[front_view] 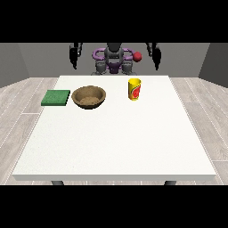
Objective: Pick the cup and pour the ball into the bowl, then pick the bowl and place it on the pad
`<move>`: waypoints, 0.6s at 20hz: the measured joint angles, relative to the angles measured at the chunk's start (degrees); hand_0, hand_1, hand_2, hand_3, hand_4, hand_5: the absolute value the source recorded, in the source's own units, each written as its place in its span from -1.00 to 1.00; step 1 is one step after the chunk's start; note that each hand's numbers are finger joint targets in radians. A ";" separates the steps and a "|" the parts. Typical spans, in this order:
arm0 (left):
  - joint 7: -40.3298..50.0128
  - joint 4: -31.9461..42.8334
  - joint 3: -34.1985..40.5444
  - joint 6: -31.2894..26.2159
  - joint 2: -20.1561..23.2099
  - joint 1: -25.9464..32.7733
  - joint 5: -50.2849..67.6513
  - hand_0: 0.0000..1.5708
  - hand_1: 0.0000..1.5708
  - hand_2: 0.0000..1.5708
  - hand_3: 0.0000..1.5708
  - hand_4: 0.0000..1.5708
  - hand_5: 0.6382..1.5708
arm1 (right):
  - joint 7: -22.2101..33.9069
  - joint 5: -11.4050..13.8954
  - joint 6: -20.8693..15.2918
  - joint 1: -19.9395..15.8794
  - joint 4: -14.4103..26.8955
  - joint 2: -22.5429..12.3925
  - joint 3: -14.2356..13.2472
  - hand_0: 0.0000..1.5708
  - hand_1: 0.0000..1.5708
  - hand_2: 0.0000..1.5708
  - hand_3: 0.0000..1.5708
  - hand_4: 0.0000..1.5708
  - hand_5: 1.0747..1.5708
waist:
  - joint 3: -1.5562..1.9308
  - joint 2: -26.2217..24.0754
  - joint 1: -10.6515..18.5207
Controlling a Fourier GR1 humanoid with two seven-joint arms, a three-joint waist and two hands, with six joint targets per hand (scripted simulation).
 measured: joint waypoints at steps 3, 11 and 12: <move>1.50 -2.04 0.35 -0.13 0.85 -0.32 0.23 -1.00 -1.00 -1.00 -1.00 -0.16 0.99 | 1.65 -0.17 0.07 -0.24 -1.96 -0.82 -0.30 -1.00 -1.00 -1.00 -1.00 0.11 0.85 | -0.03 -5.40 0.00; 15.78 -8.95 -0.69 3.85 -4.23 0.25 4.89 -1.00 -1.00 -1.00 -1.00 -0.19 0.98 | 15.63 -5.41 -2.12 3.81 -8.45 1.52 -1.11 -1.00 -1.00 -1.00 -1.00 0.10 0.84 | -0.05 -19.41 -2.84; 18.66 -10.38 -1.32 5.04 -4.91 -0.24 4.83 -1.00 -1.00 -1.00 -1.00 -0.21 0.98 | 17.87 -6.14 -2.40 4.22 -9.69 1.40 -1.45 -1.00 -1.00 -1.00 -1.00 0.09 0.84 | -0.05 -20.30 -3.01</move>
